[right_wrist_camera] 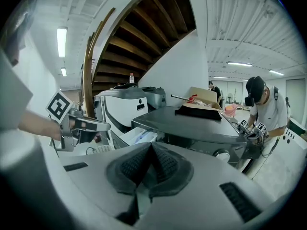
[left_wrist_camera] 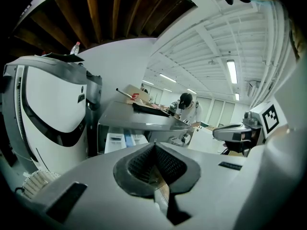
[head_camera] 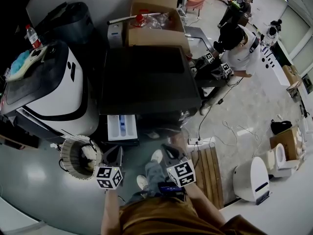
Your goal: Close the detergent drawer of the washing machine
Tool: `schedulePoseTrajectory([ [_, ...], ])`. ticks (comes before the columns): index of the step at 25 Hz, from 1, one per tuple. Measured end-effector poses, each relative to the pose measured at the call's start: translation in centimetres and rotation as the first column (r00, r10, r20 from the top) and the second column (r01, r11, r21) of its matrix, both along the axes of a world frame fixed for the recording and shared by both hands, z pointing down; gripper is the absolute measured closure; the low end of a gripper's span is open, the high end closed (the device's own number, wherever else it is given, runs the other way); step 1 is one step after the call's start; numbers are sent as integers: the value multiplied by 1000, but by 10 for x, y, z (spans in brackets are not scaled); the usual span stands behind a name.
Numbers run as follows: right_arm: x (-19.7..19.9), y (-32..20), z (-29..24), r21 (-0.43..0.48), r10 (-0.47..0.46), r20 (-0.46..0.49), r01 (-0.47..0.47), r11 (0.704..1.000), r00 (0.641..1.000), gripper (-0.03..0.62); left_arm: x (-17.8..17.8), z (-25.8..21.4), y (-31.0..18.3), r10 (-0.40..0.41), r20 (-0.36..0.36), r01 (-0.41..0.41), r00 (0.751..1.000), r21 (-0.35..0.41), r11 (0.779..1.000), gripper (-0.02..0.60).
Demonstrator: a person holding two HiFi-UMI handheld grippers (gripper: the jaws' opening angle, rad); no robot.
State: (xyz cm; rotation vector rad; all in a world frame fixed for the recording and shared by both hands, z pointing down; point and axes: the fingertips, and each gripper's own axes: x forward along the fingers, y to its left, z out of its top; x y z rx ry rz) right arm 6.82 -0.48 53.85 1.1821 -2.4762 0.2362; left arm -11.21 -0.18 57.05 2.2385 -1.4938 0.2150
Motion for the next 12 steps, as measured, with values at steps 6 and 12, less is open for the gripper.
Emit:
schedulePoseTrajectory([
  [6,-11,-6,15,-35,-25,-15,25,999,1000,582,-10,25,-3,-21,2,21,1000,-56,998,558],
  [12,-13,-14,30,-72,-30,-29,28,997,999,582,-14,47,-7,-31,4,31,1000,-98,995,558],
])
